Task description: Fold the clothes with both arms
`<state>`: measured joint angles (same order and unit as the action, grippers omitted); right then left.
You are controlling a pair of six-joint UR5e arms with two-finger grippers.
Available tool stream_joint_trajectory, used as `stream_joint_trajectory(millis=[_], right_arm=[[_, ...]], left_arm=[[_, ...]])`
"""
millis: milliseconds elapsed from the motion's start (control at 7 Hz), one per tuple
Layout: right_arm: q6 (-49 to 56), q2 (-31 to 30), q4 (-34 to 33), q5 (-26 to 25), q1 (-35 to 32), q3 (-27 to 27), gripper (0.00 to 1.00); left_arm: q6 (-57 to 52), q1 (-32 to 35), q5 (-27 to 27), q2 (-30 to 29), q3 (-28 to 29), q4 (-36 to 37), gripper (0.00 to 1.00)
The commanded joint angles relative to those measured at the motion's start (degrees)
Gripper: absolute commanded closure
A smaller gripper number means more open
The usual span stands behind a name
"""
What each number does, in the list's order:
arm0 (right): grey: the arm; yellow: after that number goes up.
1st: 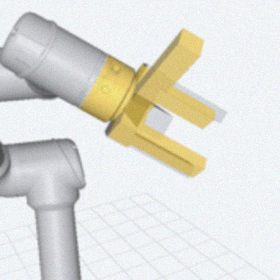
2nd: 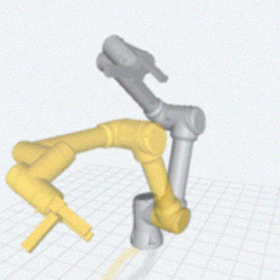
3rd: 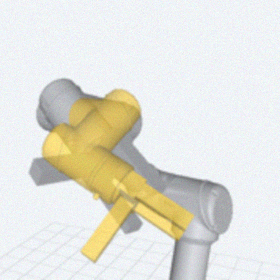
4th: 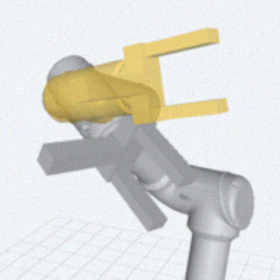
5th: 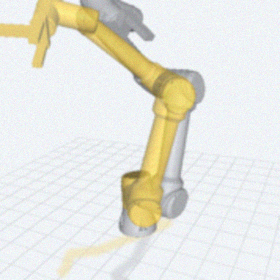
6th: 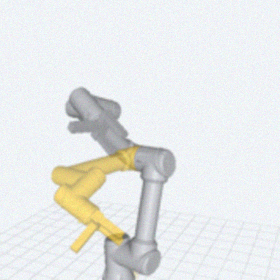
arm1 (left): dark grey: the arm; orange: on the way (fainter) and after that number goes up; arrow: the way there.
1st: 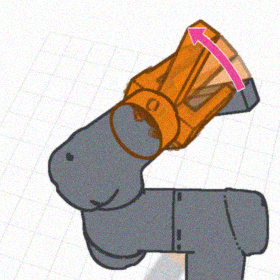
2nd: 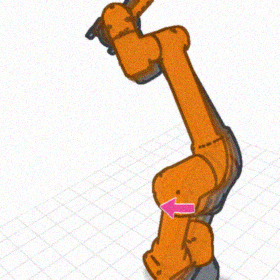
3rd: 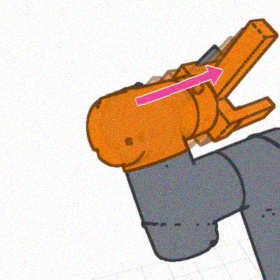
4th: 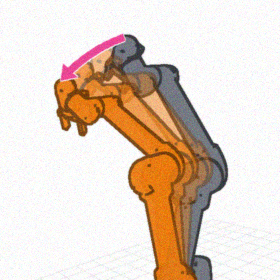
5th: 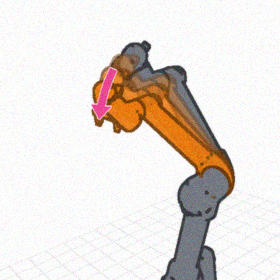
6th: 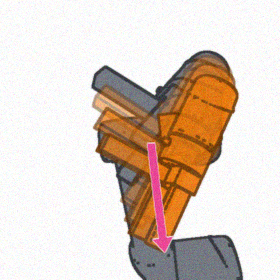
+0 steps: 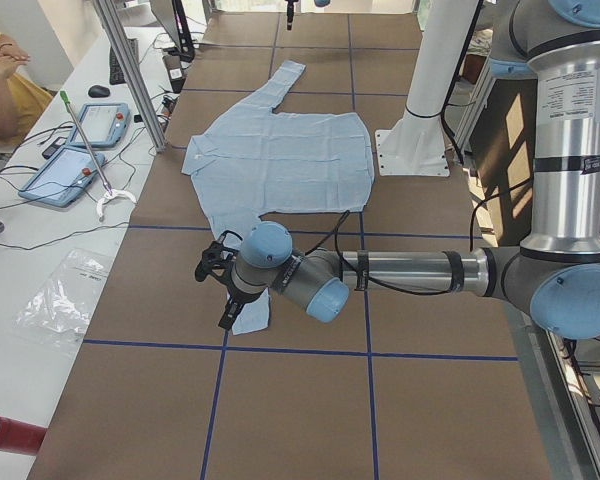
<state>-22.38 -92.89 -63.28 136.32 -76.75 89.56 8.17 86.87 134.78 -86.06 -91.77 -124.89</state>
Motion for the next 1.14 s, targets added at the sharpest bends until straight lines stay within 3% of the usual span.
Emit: stream_joint_trajectory(millis=[0,1000], right_arm=[[-0.39,0.52,3.33,-4.36,4.93,-2.90,0.00],[-0.39,5.62,3.86,-4.58,9.95,-9.58,0.09]], left_arm=[[-0.08,-0.04,0.04,0.19,0.19,-0.01,0.00],[-0.17,-0.04,0.13,0.46,0.72,-0.01,0.00]])
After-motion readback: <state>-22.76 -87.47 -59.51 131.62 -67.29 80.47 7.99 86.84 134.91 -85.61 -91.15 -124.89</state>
